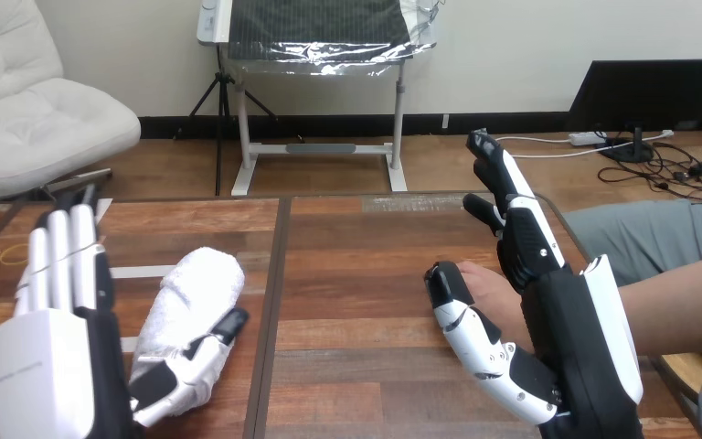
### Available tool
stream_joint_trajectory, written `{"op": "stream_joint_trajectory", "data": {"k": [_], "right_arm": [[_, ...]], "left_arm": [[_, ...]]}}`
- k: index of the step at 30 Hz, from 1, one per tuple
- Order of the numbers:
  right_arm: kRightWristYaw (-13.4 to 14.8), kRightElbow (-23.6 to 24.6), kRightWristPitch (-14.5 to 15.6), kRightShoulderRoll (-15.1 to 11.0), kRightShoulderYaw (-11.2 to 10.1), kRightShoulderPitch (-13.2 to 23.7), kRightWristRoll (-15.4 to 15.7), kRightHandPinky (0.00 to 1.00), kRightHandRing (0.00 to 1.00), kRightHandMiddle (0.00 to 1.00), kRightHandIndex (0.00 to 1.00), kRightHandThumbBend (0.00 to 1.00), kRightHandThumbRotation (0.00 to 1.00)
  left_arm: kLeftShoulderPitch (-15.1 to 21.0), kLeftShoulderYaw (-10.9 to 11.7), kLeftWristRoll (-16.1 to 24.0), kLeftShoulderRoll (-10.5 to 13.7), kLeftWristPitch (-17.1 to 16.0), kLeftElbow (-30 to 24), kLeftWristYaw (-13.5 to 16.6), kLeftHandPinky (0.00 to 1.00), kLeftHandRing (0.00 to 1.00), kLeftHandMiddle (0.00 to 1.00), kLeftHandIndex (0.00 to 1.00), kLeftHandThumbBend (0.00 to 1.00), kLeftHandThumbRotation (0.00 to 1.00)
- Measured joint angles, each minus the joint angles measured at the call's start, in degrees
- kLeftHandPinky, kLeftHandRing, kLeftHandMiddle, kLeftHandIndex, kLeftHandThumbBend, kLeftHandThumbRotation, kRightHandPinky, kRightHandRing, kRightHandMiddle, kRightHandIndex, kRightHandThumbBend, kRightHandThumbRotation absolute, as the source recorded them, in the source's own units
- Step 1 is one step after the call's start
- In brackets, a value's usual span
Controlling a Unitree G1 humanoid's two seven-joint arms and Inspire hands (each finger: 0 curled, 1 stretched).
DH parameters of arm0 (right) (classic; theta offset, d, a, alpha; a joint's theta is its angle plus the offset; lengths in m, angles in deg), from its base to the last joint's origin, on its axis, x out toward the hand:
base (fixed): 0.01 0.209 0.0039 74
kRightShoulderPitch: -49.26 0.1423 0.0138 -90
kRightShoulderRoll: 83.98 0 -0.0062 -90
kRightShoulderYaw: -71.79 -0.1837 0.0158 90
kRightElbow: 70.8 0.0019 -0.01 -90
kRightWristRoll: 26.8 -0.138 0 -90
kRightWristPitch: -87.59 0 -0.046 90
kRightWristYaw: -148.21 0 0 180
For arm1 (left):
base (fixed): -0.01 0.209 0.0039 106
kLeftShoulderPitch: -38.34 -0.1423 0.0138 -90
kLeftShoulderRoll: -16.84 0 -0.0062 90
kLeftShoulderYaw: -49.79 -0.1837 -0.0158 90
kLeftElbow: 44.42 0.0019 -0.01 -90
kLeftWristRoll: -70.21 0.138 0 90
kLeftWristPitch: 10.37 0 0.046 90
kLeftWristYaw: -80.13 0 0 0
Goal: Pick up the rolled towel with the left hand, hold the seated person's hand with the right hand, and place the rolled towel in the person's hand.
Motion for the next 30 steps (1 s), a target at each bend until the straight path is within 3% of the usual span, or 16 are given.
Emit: {"op": "stream_joint_trajectory", "data": {"k": [7, 19, 30], "right_arm": [[-0.72, 0.0, 0.81, 0.0, -0.02, 0.0, -0.62, 0.94, 1.0, 1.0, 0.97, 0.27, 0.46], [-2.03, 0.01, 2.62, -0.04, -0.06, 0.0, -1.58, 0.97, 1.0, 1.0, 0.98, 0.28, 0.44], [-2.46, 0.03, 3.92, -0.13, -0.5, -0.04, -1.59, 0.97, 1.0, 1.0, 0.98, 0.29, 0.4]], "left_arm": [[2.27, -0.15, 0.16, 0.16, 4.16, 0.75, -0.05, 0.85, 0.96, 1.0, 1.0, 0.88, 0.69], [10.52, -0.3, 1.34, 0.56, 10.93, 5.89, -2.9, 0.94, 0.98, 1.0, 0.99, 0.89, 0.73], [18.29, -1.32, 1.23, 1.53, 14.45, 13.05, -6.42, 0.86, 0.93, 0.97, 0.95, 0.89, 0.69]]}}
